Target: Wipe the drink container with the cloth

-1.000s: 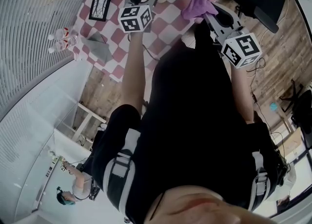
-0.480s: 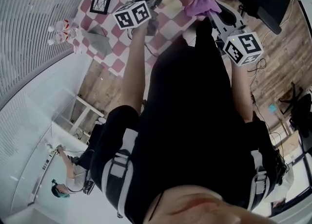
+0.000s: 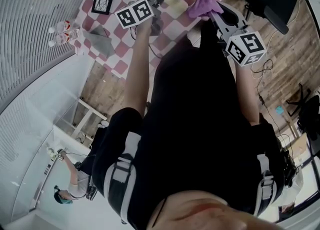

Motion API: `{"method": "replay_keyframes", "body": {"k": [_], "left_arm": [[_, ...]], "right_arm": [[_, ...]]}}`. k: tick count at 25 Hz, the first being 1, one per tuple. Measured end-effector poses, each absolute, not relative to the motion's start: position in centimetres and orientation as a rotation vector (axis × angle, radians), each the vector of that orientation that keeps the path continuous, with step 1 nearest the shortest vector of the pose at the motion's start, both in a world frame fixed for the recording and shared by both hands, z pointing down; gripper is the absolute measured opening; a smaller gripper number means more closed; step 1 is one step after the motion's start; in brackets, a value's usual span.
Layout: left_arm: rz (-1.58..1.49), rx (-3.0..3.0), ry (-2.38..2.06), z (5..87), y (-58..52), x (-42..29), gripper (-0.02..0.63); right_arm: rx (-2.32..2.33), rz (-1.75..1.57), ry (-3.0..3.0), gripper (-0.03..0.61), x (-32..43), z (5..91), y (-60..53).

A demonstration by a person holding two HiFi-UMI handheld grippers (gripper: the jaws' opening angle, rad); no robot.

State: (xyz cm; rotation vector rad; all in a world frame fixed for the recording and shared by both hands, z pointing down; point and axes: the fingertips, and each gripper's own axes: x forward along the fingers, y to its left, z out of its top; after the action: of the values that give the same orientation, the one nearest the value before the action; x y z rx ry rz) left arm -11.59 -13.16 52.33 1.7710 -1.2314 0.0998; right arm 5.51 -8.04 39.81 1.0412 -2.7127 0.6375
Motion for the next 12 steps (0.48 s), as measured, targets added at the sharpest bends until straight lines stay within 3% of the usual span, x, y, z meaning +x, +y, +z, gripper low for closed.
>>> {"method": "replay_keyframes", "body": {"k": [12], "left_arm": [[0.020,1.686,-1.230,53.3,-13.2,-13.0,0.270]], "right_arm": [[0.887,0.643,-2.904,0.089,-1.4,36.4,-11.7]]}}
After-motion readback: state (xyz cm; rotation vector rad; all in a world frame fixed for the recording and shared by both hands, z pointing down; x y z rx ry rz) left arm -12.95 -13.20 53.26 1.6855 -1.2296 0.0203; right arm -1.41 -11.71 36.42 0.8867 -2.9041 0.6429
